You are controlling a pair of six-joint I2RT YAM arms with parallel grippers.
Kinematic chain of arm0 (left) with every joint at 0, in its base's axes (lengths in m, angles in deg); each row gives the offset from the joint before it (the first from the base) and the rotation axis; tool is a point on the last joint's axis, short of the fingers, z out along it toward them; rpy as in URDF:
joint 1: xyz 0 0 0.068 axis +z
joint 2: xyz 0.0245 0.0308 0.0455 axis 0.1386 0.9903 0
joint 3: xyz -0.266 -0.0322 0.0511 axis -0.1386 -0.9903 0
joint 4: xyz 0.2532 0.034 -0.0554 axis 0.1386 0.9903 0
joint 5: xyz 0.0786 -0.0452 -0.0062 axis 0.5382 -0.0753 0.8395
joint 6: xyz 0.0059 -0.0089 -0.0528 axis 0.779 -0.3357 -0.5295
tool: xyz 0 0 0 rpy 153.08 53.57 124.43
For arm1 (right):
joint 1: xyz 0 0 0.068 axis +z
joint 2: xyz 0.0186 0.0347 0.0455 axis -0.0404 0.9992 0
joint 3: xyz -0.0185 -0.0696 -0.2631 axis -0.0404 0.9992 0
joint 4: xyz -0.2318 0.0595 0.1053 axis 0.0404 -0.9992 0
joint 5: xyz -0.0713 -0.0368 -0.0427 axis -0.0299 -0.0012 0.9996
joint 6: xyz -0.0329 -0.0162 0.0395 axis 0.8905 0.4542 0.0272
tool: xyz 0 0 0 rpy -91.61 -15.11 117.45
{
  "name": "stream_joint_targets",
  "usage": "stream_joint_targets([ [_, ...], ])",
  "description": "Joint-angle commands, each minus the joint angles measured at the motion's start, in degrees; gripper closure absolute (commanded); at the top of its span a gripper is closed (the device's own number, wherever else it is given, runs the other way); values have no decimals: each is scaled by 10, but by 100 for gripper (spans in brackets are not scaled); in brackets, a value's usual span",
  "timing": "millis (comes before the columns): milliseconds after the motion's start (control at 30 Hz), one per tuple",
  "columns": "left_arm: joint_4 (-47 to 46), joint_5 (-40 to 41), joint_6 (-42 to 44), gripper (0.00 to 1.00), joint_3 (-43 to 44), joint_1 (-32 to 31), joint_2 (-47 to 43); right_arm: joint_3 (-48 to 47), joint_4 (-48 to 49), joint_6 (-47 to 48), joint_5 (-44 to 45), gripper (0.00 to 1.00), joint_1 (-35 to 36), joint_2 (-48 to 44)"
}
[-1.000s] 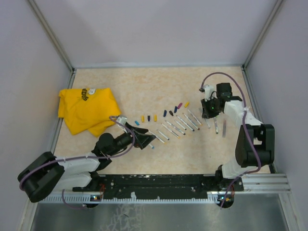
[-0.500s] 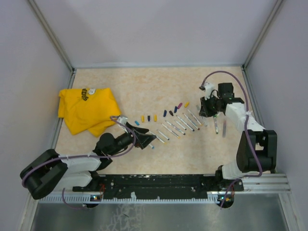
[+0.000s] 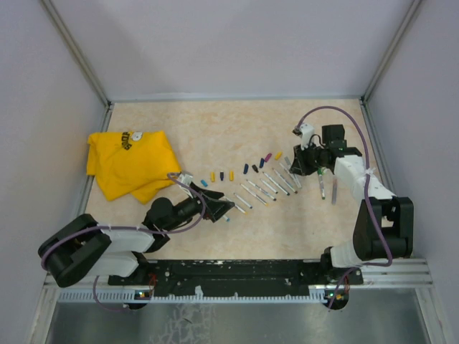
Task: Open the pen caps
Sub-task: Pick up the pen from the center of the board.
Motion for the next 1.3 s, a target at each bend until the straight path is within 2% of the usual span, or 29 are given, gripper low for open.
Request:
stream_joint_targets([
  [0,-46,-17,0,4,14,3,14,-1,23,-6,-27,100,8,-25],
  [1267,-76,-20,-18,5,30,3,60,0,24,-16,-77,100,24,-26],
])
